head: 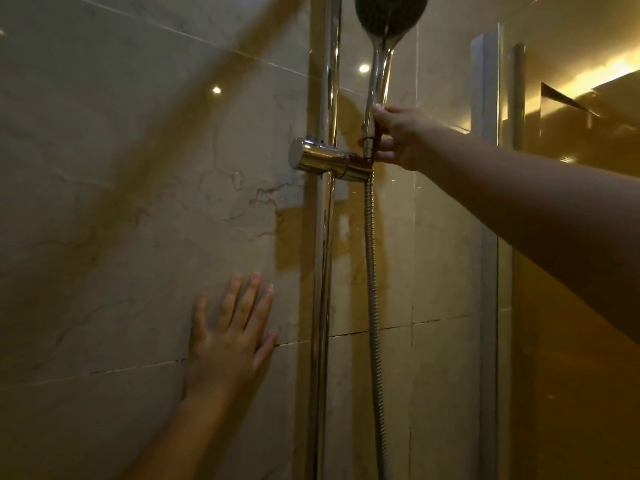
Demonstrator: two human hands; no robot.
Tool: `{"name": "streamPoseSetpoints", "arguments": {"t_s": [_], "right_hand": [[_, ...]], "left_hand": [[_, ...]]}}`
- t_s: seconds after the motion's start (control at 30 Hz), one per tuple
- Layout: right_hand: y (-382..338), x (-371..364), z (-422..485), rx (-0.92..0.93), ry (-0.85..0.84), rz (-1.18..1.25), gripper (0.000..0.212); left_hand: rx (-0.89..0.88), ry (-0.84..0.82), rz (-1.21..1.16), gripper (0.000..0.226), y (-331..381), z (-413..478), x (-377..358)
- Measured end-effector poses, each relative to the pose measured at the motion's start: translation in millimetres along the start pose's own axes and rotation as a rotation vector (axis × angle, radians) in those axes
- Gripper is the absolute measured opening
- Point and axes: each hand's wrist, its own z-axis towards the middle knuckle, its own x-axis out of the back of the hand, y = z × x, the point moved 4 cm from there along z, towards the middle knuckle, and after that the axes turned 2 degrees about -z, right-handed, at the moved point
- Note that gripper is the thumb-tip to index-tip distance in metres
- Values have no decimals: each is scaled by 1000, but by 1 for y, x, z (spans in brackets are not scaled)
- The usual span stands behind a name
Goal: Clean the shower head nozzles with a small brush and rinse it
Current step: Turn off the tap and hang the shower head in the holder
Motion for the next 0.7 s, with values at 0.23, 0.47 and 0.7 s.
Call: {"name": "streamPoseSetpoints", "arguments": {"t_s": [0.23, 0.47, 0.7], "right_hand": [[9, 1, -1, -10, 15, 176, 31], [10, 0, -1, -54, 5, 298, 23], [17, 5, -1, -14, -18, 351, 29]], "left_hand": [[0, 0, 8, 66, 1, 0, 3], [6, -15, -3, 66, 1, 0, 2], [-1, -7, -6, 67, 0, 0, 0]]}}
